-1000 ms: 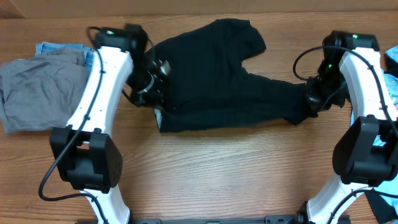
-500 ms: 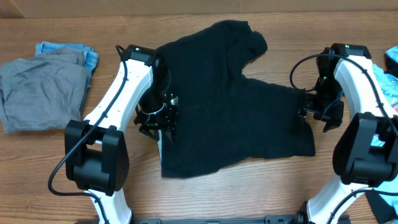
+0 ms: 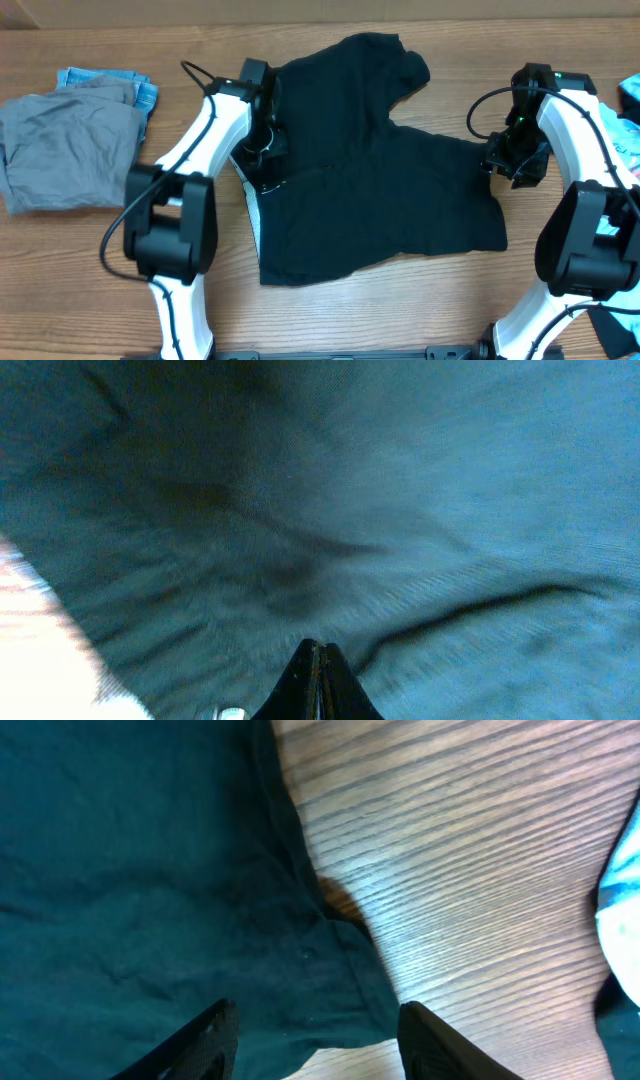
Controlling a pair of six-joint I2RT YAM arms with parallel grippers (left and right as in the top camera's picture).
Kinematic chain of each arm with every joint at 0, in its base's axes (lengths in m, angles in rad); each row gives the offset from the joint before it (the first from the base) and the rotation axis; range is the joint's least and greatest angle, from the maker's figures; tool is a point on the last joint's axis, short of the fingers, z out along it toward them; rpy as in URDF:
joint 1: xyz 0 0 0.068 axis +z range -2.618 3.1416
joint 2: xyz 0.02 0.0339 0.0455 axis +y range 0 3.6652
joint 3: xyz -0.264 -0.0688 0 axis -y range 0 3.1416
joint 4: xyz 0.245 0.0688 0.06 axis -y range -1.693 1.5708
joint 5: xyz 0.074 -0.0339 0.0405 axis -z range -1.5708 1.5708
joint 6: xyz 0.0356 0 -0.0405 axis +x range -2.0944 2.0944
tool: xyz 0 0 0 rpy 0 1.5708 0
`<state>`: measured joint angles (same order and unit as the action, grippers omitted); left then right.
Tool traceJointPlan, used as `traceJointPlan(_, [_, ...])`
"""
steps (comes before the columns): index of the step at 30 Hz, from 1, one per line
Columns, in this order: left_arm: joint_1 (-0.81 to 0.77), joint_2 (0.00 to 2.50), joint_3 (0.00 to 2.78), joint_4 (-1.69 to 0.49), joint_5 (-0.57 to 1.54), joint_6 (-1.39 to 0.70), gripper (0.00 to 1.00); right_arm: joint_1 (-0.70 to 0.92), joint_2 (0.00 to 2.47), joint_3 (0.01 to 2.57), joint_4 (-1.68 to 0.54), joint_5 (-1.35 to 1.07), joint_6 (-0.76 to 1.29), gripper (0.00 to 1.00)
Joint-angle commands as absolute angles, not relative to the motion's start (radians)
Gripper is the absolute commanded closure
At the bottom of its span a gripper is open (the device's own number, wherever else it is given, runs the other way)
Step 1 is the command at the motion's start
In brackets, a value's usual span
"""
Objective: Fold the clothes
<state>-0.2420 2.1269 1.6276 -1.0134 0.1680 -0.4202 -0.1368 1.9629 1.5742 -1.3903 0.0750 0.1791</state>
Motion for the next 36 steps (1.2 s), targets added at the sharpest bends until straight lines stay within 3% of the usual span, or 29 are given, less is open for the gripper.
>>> traceJointPlan(1, [-0.229,2.209,1.636,-1.013,0.203,-0.433,0.96,-0.141,1.954,1.574,-1.385,0.028,0.152,0.44])
traceJointPlan(7, [-0.112,2.294,1.636,-0.984,0.066,-0.378,0.94,-0.141,1.954,1.574,-1.385,-0.005,0.150,0.44])
traceJointPlan(14, [0.007,2.294,1.704,-0.771,0.160,-0.256,0.93,-0.111,1.954,1.574,-1.349,-0.140,0.107,0.44])
traceJointPlan(17, [0.005,2.288,1.866,-0.953,0.340,-0.176,0.70,-0.089,1.954,1.574,-1.293,-0.210,0.064,0.39])
traceJointPlan(22, [-0.057,2.200,2.123,-1.335,0.356,-0.157,0.66,-0.089,1.969,1.571,-1.181,-0.257,0.013,0.38])
traceJointPlan(26, [-0.166,2.205,2.011,-1.487,0.222,-0.210,0.69,-0.089,2.035,1.571,-1.159,-0.287,-0.001,0.38])
traceJointPlan(36, [-0.193,2.205,1.495,-1.378,0.104,-0.323,0.67,-0.079,2.090,1.571,-1.116,-0.291,-0.008,0.39])
